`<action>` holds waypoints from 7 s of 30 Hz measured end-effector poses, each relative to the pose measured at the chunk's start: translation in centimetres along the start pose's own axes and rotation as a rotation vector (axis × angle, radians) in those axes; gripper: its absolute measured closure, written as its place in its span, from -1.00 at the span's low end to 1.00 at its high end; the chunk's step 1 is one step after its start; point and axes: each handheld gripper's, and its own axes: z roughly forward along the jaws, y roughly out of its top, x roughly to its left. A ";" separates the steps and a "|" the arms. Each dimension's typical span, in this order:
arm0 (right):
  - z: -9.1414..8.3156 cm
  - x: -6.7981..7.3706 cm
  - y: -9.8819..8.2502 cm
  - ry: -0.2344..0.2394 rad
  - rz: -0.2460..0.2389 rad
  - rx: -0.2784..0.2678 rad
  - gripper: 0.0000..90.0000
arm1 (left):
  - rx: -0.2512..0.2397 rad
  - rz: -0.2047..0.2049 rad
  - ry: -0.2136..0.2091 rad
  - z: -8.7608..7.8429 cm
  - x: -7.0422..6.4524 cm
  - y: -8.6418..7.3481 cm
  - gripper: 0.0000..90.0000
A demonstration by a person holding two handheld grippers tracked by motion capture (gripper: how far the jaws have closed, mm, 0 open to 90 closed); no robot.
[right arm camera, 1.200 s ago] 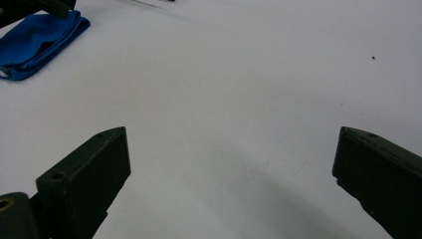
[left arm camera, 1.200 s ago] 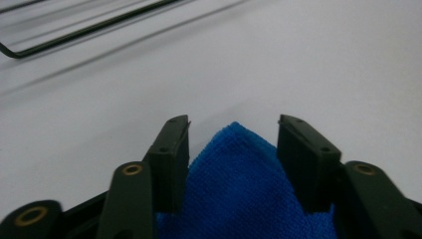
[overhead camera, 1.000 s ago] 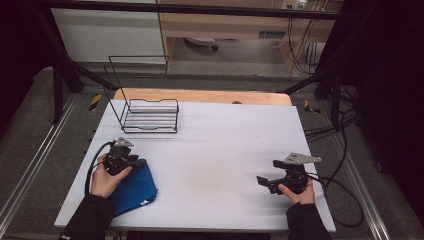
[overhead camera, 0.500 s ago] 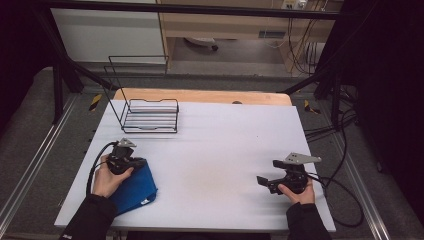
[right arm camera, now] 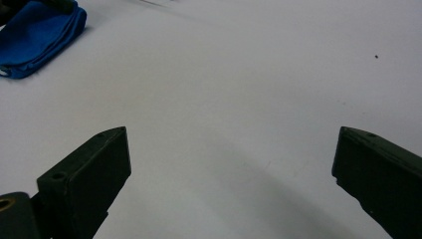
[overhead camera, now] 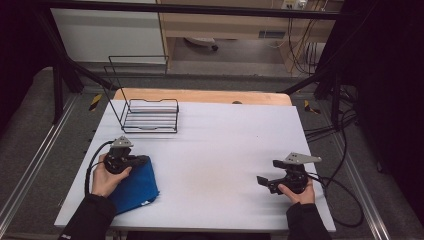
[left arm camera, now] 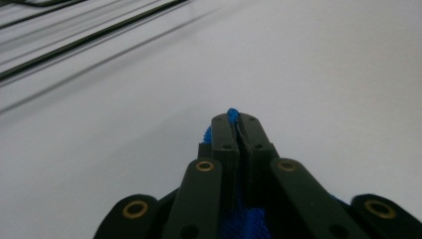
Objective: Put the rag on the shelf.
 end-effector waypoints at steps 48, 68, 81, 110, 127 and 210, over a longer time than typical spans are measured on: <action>0.1 0.3 0.2 -0.002 0.002 -0.014 -0.93 | 0.073 0.168 -0.121 4.5 -3.9 4.5 0.78; 9.4 11.7 5.1 0.114 -0.156 0.033 -0.76 | 0.004 -0.103 0.084 -4.8 -0.5 -2.4 -0.29; 16.9 19.7 6.1 0.299 -0.280 0.128 0.05 | 0.105 -0.146 0.110 -4.7 -1.1 -6.8 0.42; 21.2 23.5 4.7 0.272 -0.451 0.171 0.93 | 0.081 -0.224 0.110 -4.7 -1.2 -7.1 0.86; 18.3 21.5 5.1 0.376 -0.340 0.299 0.72 | -0.001 -0.236 0.046 -6.4 -2.3 -6.5 0.24; 16.9 16.7 12.9 0.213 -0.088 -0.045 0.89 | -0.251 -0.109 0.070 -8.1 -1.3 -1.1 0.91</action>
